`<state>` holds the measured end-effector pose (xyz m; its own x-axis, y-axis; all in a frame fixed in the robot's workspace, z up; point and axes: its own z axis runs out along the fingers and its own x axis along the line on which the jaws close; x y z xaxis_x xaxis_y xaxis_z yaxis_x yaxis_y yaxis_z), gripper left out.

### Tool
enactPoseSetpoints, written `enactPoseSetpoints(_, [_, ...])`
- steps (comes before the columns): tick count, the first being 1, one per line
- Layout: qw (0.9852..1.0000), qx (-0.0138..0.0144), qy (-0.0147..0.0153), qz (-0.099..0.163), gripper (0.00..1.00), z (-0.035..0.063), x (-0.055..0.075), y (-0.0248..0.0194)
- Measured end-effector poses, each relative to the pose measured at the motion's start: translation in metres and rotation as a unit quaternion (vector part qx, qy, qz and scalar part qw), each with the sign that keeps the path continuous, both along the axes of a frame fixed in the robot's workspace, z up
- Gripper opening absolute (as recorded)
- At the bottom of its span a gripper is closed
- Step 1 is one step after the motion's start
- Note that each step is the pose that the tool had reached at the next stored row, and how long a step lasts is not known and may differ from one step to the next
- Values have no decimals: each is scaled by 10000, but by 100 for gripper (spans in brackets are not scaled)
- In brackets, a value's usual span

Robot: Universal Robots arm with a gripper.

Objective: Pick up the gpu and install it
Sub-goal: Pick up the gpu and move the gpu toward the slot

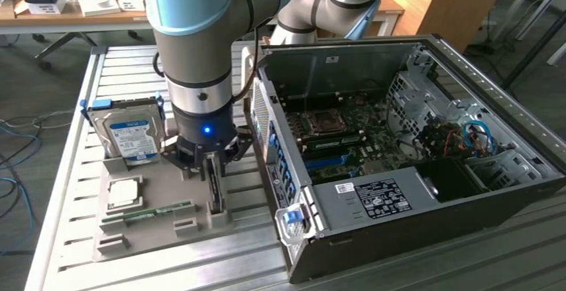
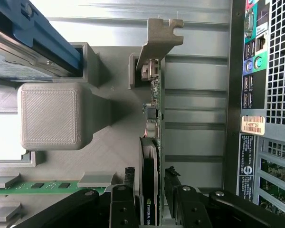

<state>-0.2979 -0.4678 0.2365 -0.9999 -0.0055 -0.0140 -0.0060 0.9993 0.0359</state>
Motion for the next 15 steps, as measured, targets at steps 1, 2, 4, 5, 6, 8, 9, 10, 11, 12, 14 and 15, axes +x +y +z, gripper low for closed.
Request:
enactPoseSetpoints(1, [10000,0,0,0,39,-3,0,0])
enactPoseSetpoints(2, [10000,1,-1,0,39,-9,0,0])
enactPoseSetpoints(4, [10000,0,1,0,39,-19,0,0])
enactPoseSetpoints(5, [10000,-1,1,0,39,-21,0,0])
enactPoseSetpoints(6, [10000,-1,1,0,39,-21,0,0])
enactPoseSetpoints(8, [10000,0,0,0,39,-23,0,1])
enactPoseSetpoints(9, [10000,1,-1,-1,39,-26,-2,5])
enactPoseSetpoints(10, [10000,1,-1,-1,39,-27,-5,8])
enactPoseSetpoints(11, [10000,0,0,0,39,-27,-6,8])
enactPoseSetpoints(12, [10000,-1,1,0,39,-28,-6,8])
enactPoseSetpoints(14, [10000,-1,1,0,39,-28,-7,8])
enactPoseSetpoints(15, [10000,0,1,0,39,-30,-7,8])
